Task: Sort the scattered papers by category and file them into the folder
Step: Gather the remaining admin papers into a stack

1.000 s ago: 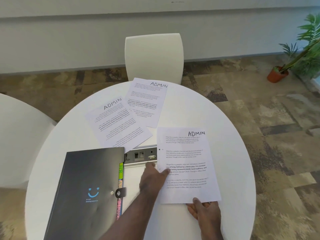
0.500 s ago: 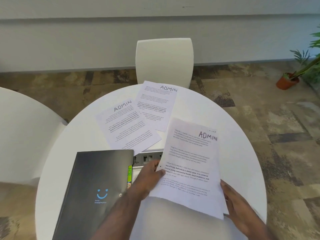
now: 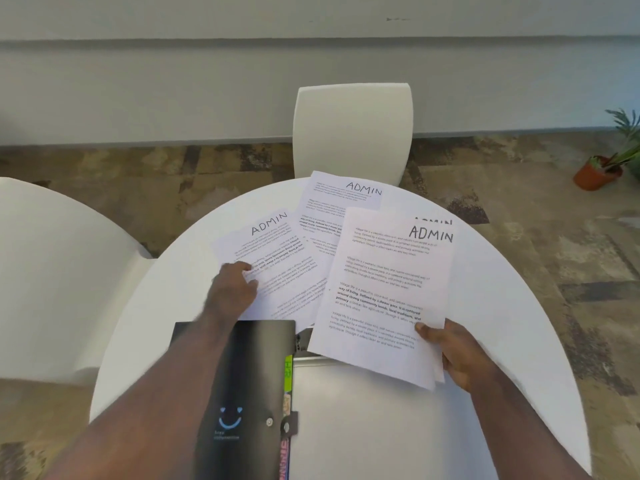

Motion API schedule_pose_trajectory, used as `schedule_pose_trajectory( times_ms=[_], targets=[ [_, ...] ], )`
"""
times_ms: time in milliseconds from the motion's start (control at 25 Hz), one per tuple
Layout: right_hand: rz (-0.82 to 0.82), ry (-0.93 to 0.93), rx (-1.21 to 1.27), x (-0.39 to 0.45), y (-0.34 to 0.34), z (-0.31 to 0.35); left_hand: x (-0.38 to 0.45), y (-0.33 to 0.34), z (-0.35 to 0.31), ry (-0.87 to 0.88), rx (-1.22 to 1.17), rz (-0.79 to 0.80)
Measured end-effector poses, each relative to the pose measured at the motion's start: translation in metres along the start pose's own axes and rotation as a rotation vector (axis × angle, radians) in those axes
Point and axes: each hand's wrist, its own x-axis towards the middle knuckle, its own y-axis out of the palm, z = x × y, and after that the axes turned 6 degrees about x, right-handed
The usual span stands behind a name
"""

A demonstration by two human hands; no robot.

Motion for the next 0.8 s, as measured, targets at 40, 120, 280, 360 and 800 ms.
schedule_pose_trajectory(
  times_ms=[40,120,280,360,800],
  targets=[
    [-0.005,-0.021,-0.009,0.009,0.012,0.006,0.014,0.0,0.011,-0.04,0.134,0.055],
    [-0.039,-0.064,-0.057,0.029,0.039,0.015,0.032,0.001,0.023,-0.101,0.335,0.16],
    [-0.105,-0.1,-0.172,0.07,0.091,0.025,0.044,0.007,0.022,-0.17,0.349,0.266],
    [-0.134,-0.109,-0.261,0.088,0.111,0.025,0.046,0.007,0.019,-0.155,0.406,0.241],
    [-0.18,-0.309,-1.267,0.125,0.15,0.02,0.035,0.007,0.01,-0.114,0.401,0.2]
  ],
)
